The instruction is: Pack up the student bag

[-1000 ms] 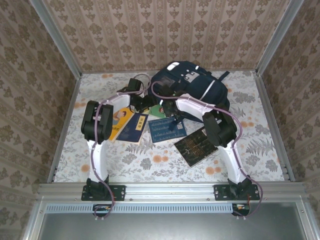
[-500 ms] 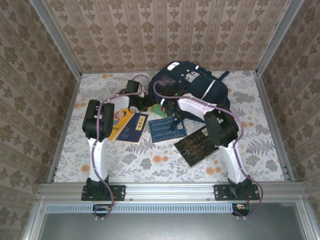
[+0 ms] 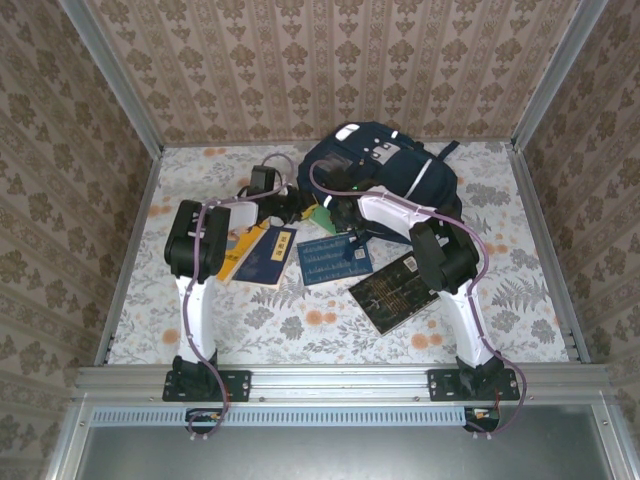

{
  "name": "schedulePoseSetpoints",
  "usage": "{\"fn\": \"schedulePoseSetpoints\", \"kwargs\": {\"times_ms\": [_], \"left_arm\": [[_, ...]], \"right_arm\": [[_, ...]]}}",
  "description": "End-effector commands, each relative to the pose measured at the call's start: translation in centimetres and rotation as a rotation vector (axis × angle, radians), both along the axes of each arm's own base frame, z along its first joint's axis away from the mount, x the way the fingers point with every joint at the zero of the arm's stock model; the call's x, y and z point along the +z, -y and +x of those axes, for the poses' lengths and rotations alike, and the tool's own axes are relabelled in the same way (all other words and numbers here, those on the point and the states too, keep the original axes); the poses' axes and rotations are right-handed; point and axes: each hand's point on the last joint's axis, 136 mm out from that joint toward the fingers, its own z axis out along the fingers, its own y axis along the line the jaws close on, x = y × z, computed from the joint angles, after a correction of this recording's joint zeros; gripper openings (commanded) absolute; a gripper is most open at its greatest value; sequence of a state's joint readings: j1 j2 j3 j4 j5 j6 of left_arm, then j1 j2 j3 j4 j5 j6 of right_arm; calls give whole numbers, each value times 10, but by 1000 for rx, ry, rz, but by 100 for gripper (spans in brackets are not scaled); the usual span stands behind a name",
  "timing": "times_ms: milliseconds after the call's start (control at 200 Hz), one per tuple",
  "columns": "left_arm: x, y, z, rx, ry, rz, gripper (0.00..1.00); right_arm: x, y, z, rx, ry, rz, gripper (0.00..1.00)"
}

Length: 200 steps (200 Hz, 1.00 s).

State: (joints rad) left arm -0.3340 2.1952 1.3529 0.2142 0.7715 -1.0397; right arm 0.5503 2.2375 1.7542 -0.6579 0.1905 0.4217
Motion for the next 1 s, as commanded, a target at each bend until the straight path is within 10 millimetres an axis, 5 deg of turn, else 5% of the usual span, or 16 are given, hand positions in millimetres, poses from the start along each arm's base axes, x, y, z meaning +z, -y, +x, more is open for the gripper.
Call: {"fn": "schedulePoseSetpoints", "kwargs": {"times_ms": [0,375,535,635,745,995], "left_arm": [[45,51,-40,-211,34,-180,13],[53,48,-69,-227,67,-122,6],[56,13,-64,-162,137,47,30],[55,-8,-52,-140,171,172,37],[47,-11,-48,-167,148,248,44],[10,-1,-44,-200,104,363,57]], "right_arm": [[-49,-5,-8,13,-81,44,41],[0,9,-22,-41,13,155,48],[-15,30,-37,-104,-34,100,46],[-24,34,-42,-137,-45,97,43],[-29,54,-32,-190,-32,32,42],[-9,88,19,-226,46,23,49]]}}
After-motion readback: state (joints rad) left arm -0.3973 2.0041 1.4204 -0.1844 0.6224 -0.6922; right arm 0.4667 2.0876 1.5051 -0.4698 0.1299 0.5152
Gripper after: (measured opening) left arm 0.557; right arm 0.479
